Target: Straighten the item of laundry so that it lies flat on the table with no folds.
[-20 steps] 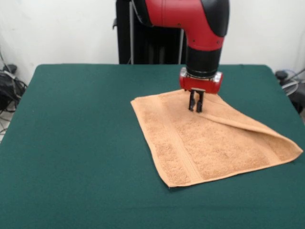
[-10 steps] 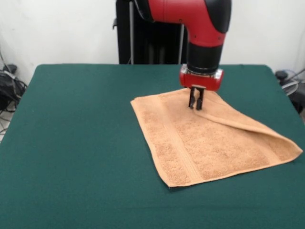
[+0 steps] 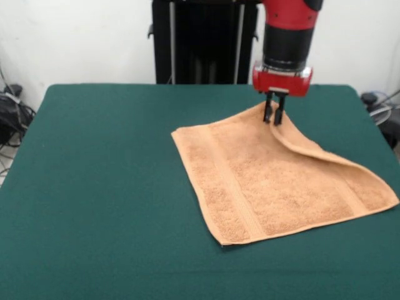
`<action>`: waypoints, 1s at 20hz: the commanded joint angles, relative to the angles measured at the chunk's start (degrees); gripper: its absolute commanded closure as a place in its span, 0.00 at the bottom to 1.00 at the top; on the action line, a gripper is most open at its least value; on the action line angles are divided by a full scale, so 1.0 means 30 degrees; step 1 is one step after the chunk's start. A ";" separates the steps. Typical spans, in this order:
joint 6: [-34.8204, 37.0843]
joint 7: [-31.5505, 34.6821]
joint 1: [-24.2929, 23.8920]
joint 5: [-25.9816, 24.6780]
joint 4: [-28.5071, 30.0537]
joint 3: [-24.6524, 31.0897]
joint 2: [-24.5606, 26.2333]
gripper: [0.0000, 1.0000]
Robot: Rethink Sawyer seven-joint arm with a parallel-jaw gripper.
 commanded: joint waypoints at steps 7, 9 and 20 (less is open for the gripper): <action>0.0499 0.6153 0.2773 0.3534 0.1514 -0.0202 -0.0529 1.00; 0.1084 0.6169 0.3393 0.4075 0.1689 -0.0552 -0.1015 1.00; 0.0803 0.5422 0.3879 0.5280 0.1952 -0.0186 -0.1206 1.00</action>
